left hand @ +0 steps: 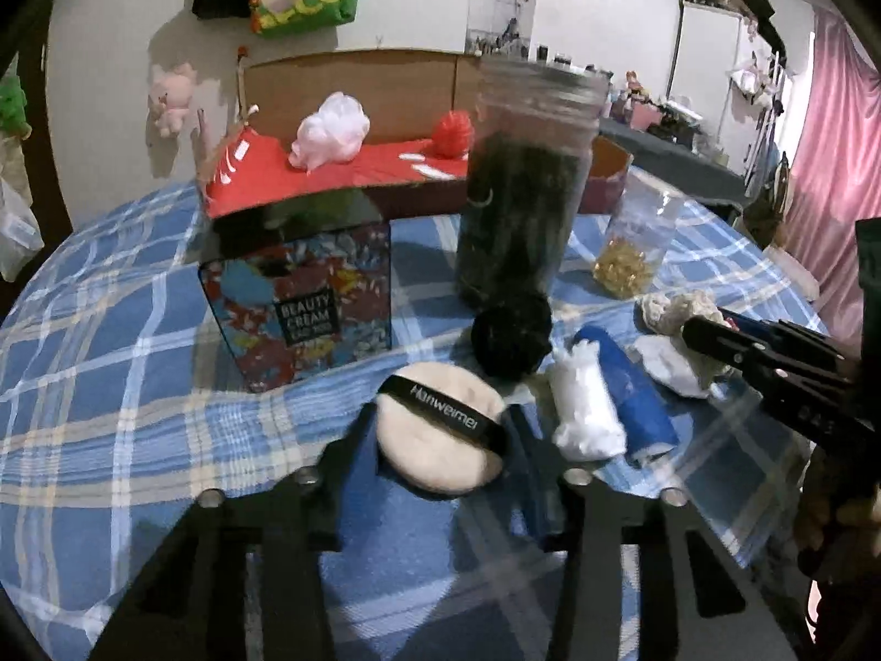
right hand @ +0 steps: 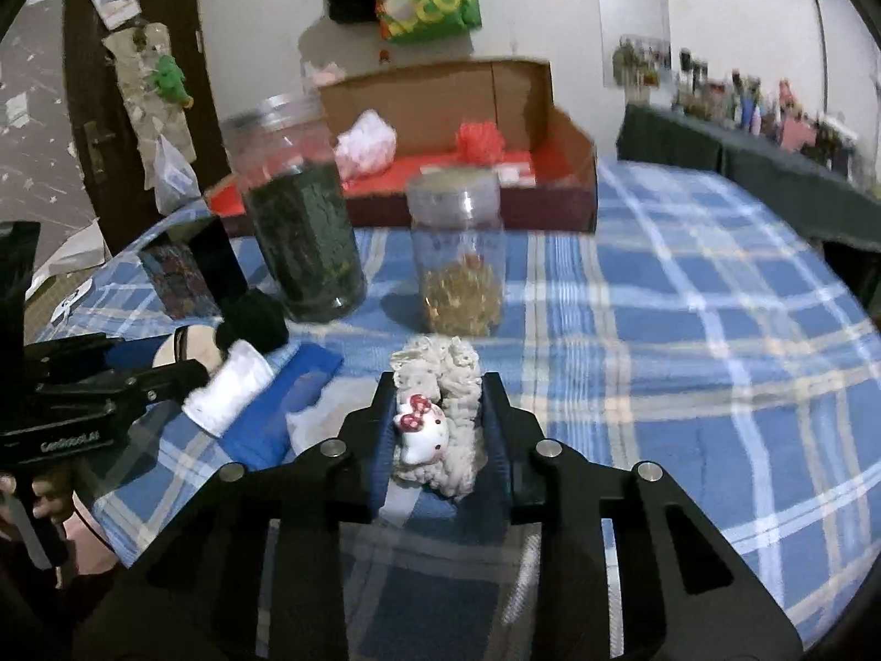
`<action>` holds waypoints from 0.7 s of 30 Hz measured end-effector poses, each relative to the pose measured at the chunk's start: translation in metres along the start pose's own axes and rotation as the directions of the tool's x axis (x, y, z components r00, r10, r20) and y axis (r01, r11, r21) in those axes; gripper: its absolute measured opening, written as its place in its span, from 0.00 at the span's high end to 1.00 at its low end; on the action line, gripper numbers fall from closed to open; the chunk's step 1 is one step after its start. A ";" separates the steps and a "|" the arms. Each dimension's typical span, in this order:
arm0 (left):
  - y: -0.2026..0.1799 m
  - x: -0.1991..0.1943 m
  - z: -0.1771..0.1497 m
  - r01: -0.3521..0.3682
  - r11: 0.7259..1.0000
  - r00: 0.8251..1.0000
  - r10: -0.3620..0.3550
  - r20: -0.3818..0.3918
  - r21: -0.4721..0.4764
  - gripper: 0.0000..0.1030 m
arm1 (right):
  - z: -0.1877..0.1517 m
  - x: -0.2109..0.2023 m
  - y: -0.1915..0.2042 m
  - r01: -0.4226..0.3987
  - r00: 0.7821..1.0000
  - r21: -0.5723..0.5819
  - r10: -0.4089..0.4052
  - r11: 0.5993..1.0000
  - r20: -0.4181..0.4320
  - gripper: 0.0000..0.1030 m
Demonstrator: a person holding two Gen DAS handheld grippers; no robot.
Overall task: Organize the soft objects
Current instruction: 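Grasp the round powder puff with the left tool while the right tool grasps the white knitted scrunchie, then carry the powder puff and scrunchie over the red-lined box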
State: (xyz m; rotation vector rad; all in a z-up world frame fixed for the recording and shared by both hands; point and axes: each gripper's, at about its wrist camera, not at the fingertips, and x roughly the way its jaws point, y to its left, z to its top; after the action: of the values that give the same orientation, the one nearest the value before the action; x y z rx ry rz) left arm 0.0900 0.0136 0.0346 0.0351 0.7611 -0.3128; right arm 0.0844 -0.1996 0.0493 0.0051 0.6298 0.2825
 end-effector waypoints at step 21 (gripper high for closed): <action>0.002 -0.008 -0.001 -0.003 0.999 1.000 0.002 0.011 0.039 0.49 | -0.003 0.001 0.004 0.001 1.000 -0.015 -0.002 1.000 -0.025 0.76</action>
State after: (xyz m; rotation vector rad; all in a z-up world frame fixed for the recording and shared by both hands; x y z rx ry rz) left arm 0.0850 0.0179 0.0391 0.0710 0.7442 -0.3251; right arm 0.0821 -0.1959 0.0468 -0.0132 0.6525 0.2862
